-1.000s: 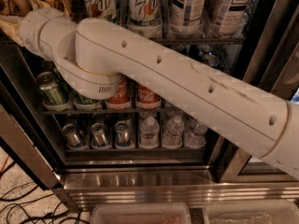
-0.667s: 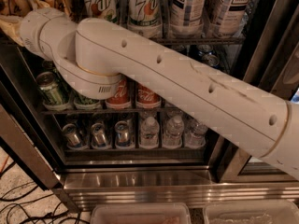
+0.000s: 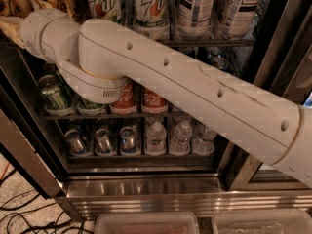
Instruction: Pick orange can from top shelf of fridge
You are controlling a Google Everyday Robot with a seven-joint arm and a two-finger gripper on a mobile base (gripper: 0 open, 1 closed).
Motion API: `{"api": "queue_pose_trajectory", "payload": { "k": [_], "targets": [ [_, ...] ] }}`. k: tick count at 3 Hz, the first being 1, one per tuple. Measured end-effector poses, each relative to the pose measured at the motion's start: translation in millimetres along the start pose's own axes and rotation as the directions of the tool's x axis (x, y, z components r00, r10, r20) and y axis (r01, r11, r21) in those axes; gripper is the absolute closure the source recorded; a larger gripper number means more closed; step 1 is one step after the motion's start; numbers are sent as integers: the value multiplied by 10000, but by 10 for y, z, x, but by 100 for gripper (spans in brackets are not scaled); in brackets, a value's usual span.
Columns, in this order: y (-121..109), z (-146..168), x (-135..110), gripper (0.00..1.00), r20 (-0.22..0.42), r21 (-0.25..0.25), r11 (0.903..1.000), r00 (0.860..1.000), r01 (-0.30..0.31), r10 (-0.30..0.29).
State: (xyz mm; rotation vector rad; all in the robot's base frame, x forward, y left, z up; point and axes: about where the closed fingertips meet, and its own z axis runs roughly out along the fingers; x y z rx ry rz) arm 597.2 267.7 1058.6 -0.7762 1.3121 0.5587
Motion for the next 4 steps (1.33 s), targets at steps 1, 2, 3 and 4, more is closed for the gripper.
{"api": "queue_pose_trajectory", "payload": {
  "k": [1,2,3,4],
  "targets": [
    [0,0,0,32,0,0,10000,10000,0,0],
    [0,0,0,34,0,-1,10000,10000,0,0],
    [1,0,0,50,0,-1,10000,10000,0,0],
    [1,0,0,54,0,-2,10000,10000,2,-2]
  ]
}}
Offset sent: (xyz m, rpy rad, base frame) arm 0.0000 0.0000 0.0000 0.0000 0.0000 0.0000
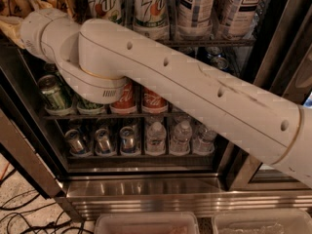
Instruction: Pick orange can from top shelf of fridge
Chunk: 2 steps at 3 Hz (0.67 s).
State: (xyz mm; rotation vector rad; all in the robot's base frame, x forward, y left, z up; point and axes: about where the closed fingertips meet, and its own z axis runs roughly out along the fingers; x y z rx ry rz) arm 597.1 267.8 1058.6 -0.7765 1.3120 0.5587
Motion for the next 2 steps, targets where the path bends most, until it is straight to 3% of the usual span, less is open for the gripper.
{"api": "queue_pose_trajectory", "payload": {
  "k": [1,2],
  "targets": [
    [26,12,1,36,-40,-60,10000,10000,52,-53],
    [34,26,1,26,-46,-142,9999,10000,27,-28]
  ]
}}
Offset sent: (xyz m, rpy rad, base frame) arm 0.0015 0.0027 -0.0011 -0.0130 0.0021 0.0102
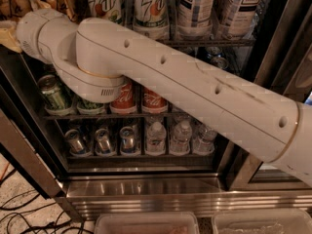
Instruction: Pick orange can from top shelf of fridge
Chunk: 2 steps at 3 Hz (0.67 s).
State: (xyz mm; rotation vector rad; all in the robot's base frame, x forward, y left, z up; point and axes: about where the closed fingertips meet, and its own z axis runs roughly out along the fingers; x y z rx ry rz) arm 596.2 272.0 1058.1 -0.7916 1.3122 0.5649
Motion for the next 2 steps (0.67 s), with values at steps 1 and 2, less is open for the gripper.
{"api": "queue_pose_trajectory", "payload": {
  "k": [1,2],
  "targets": [
    [-5,28,-6,25,28,-80,10000,10000,-10,10],
    [12,70,-60,25,49,-280,9995,9998,174,-172]
  ]
}}
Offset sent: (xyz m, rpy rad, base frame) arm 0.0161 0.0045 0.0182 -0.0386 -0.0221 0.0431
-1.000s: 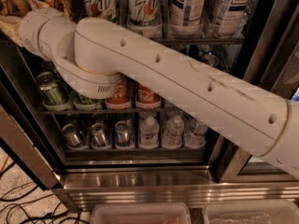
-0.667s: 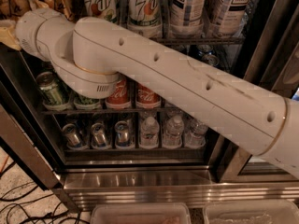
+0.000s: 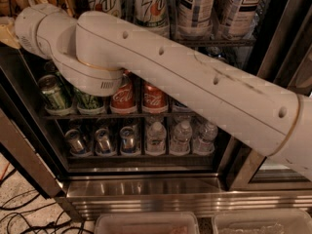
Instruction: Pick orange can from top shelf of fridge
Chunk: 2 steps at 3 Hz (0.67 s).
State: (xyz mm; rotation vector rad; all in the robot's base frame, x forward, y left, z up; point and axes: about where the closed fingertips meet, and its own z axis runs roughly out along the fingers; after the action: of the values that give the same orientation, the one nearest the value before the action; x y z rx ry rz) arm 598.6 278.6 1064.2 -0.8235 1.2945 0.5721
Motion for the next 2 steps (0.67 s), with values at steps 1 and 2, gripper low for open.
{"api": "queue_pose_trajectory", "payload": {
  "k": [1,2],
  "targets": [
    [-5,54,7,25,-50,-177,9998,10000,37,-38],
    [7,64,11,44,-55,-230,9997,10000,10,-11]
  ]
}}
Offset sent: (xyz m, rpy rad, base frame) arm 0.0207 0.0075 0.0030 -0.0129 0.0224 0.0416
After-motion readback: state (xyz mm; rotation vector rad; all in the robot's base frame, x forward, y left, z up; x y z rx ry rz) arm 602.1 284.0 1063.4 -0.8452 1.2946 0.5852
